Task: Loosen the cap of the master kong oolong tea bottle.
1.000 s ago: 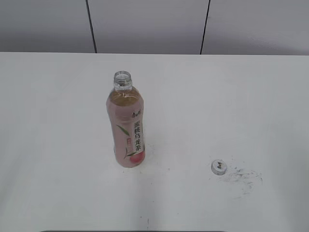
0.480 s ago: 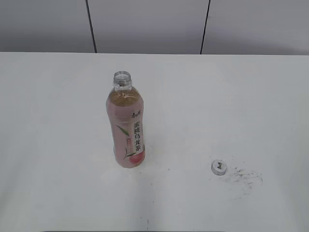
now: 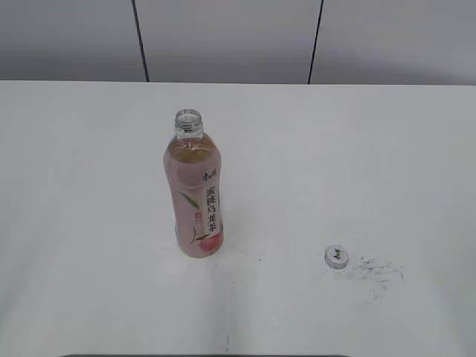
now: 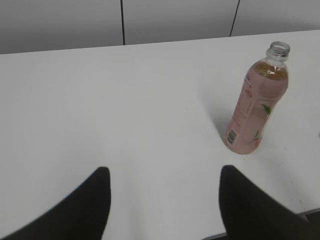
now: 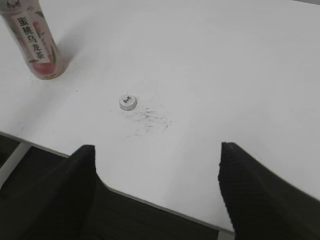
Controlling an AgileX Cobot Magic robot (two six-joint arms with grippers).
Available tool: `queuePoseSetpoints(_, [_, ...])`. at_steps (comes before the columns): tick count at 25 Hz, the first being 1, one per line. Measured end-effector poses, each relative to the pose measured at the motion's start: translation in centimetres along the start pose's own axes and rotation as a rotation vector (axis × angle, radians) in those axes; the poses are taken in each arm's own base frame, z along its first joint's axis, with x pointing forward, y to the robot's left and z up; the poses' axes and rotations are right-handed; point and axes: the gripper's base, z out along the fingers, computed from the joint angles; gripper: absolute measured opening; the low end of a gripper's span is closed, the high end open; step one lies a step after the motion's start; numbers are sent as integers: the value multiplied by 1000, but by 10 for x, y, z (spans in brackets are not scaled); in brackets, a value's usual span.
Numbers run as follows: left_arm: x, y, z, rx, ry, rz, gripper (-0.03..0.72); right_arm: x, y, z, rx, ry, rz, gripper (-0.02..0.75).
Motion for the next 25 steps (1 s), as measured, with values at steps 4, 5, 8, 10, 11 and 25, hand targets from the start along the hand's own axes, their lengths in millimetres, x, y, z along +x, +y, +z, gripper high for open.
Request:
queuePoseSetpoints(4, [0,0,0,-31,-1,-12,418,0,2,0,144,9,78,578])
queuePoseSetpoints(5, [0,-1,0,-40,-1,-15,418,0,2,0,173,11,94,578])
queuePoseSetpoints(8, [0,-1,0,-63,-2,-23,418,0,3,0,239,15,130,578])
queuePoseSetpoints(10, [0,-1,0,-65,-2,-23,418,0,3,0,252,16,137,578])
queuePoseSetpoints(11, [0,-1,0,-65,-2,-23,418,0,3,0,252,16,136,578])
queuePoseSetpoints(25, [0,-1,0,-65,-2,-23,418,0,3,0,252,15,136,578])
